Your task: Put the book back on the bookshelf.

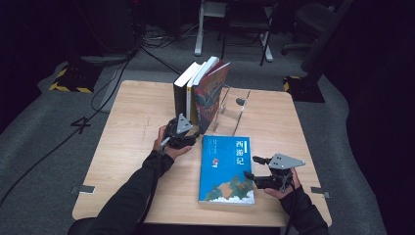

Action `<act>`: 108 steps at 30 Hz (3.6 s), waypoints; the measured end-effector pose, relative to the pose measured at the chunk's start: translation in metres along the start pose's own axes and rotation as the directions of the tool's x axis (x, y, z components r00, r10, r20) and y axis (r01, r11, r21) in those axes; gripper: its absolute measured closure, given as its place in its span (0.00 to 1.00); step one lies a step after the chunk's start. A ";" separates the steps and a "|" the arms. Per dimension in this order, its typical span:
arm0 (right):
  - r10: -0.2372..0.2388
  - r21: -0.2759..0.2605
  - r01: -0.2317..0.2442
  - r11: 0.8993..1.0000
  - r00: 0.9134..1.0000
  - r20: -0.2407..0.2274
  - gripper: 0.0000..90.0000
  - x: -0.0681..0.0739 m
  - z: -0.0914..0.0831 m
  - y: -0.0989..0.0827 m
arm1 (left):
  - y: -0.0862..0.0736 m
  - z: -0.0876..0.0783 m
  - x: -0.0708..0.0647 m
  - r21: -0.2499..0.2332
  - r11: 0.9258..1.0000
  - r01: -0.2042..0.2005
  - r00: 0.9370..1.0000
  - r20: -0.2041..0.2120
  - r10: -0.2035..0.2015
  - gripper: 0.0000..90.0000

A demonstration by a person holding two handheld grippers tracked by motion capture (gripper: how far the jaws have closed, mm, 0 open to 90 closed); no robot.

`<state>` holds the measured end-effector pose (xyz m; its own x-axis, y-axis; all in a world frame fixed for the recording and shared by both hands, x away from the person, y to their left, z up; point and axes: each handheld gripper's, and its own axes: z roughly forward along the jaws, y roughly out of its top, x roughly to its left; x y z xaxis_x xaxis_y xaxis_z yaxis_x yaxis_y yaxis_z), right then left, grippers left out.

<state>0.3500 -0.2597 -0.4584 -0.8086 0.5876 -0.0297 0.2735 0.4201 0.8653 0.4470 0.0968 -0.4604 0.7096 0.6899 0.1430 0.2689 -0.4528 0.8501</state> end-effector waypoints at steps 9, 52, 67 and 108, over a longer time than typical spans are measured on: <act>0.033 0.046 -0.032 0.998 0.999 -0.015 0.30 -0.001 -0.003 -0.004 | -0.024 -0.033 -0.013 0.063 0.993 -0.096 0.993 0.073 0.091 0.47; 0.160 0.267 -0.109 0.957 0.971 -0.176 0.24 0.003 0.001 -0.024 | -0.086 -0.079 -0.072 0.216 0.967 -0.135 0.934 0.354 0.052 0.23; 0.094 0.281 -0.057 0.958 0.988 -0.123 0.36 -0.006 -0.016 -0.038 | -0.081 -0.076 -0.095 0.209 0.964 -0.161 0.917 0.393 0.068 0.21; -0.004 0.261 0.035 0.965 0.993 -0.120 0.31 0.055 0.028 -0.020 | -0.088 -0.073 -0.038 0.263 0.964 -0.035 0.967 0.253 -0.034 0.17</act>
<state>0.3145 -0.2166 -0.4912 -0.8665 0.4985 0.0274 0.3712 0.6065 0.7031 0.3487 0.1516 -0.5036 0.8417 0.5396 -0.0185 0.4055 -0.6091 0.6816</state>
